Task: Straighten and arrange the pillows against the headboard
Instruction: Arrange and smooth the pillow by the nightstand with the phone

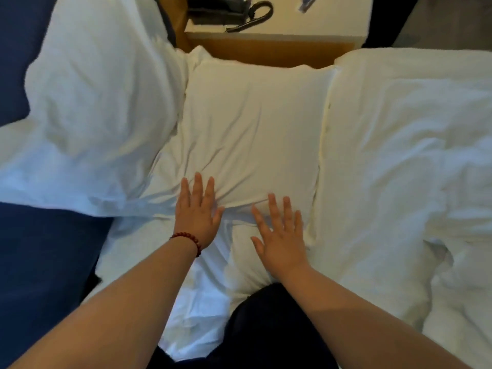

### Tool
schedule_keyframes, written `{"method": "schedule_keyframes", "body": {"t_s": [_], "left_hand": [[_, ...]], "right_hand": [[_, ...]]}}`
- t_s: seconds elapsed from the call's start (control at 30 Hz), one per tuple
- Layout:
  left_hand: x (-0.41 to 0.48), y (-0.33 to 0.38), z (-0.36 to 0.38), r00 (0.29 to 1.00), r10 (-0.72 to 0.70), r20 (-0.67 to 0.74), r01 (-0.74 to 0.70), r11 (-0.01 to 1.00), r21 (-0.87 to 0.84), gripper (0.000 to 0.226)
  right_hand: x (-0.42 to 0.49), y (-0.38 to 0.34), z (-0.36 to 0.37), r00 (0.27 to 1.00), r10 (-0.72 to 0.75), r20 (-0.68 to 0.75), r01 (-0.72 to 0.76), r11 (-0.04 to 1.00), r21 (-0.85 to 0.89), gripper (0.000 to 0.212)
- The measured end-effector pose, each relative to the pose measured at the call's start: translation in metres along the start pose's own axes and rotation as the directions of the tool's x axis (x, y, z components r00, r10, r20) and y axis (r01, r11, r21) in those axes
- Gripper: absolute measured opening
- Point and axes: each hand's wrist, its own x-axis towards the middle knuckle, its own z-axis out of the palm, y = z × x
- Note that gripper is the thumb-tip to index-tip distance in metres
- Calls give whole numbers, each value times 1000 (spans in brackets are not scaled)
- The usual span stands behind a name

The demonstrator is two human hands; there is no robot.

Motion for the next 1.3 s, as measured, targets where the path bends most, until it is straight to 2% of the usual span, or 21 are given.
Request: {"method": "schedule_keyframes", "body": {"t_s": [0.17, 0.33, 0.57, 0.73, 0.8, 0.93, 1.07, 1.2, 1.3], "left_hand": [[-39, -8, 17, 1000, -16, 10, 17, 991, -132, 69], [-85, -34, 34, 982, -139, 131, 154, 981, -117, 72], [-115, -68, 50, 935, -279, 219, 297, 953, -54, 64], [-138, -95, 57, 929, -271, 251, 293, 955, -54, 66], [-154, -111, 56, 942, -245, 228, 267, 961, -69, 65], [-189, -150, 55, 965, -207, 161, 227, 967, -117, 62], [-214, -194, 72, 973, -145, 182, 171, 975, -140, 60], [-225, -227, 107, 931, -63, 360, 129, 978, -163, 69], [-219, -243, 124, 917, -22, 399, 110, 974, -198, 77]], "right_hand": [[-7, 11, 16, 994, -109, -3, 109, 994, -32, 69], [-11, -7, 27, 969, -232, 84, 234, 972, -21, 67], [9, -56, 38, 925, -233, 299, 242, 970, 7, 67], [12, -105, 49, 885, -234, 402, 263, 965, -19, 65], [4, -128, 46, 883, -188, 431, 215, 977, -13, 63], [-21, -182, 45, 916, -154, 371, 169, 986, -7, 58], [-41, -235, 62, 888, -102, 449, 86, 995, 57, 62], [-50, -274, 100, 826, 81, 558, -103, 995, 8, 94], [-39, -290, 112, 810, 146, 568, -159, 987, -27, 105]]}}
